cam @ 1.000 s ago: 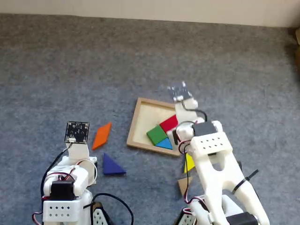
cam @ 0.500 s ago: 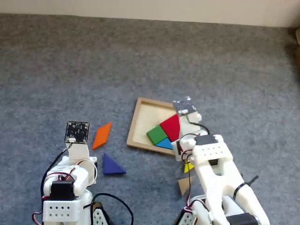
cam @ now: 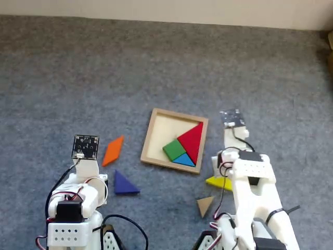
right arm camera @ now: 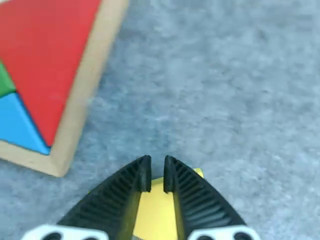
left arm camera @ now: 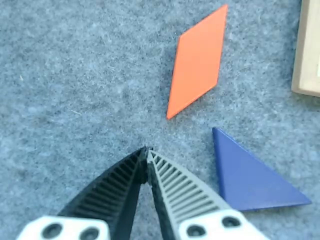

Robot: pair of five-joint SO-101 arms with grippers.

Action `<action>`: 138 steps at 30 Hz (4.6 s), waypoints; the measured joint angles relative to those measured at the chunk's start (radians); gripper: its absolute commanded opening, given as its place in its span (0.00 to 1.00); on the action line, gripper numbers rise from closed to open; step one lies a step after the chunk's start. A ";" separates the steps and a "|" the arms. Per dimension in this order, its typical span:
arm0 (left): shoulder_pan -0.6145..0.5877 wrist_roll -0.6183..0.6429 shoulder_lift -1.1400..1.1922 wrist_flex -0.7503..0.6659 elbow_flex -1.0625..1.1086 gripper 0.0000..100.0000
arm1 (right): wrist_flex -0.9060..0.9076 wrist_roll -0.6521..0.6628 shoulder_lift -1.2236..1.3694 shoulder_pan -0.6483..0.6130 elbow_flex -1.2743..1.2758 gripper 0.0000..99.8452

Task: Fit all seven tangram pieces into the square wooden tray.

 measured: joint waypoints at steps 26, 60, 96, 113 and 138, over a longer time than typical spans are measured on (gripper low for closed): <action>0.000 0.000 0.000 0.000 0.000 0.01 | 0.600 0.247 -0.002 0.092 -0.364 0.35; 0.000 0.000 0.000 0.000 0.000 0.01 | 0.311 0.301 -0.002 -0.009 -0.060 0.39; 0.000 0.000 0.000 0.000 0.000 0.01 | 0.144 0.216 0.048 -0.011 -0.063 0.13; 0.000 0.000 0.000 0.000 0.000 0.01 | 0.480 0.114 0.048 0.132 -0.233 0.13; 0.000 0.000 0.000 0.000 0.000 0.01 | 0.641 0.712 0.046 0.413 -0.114 0.02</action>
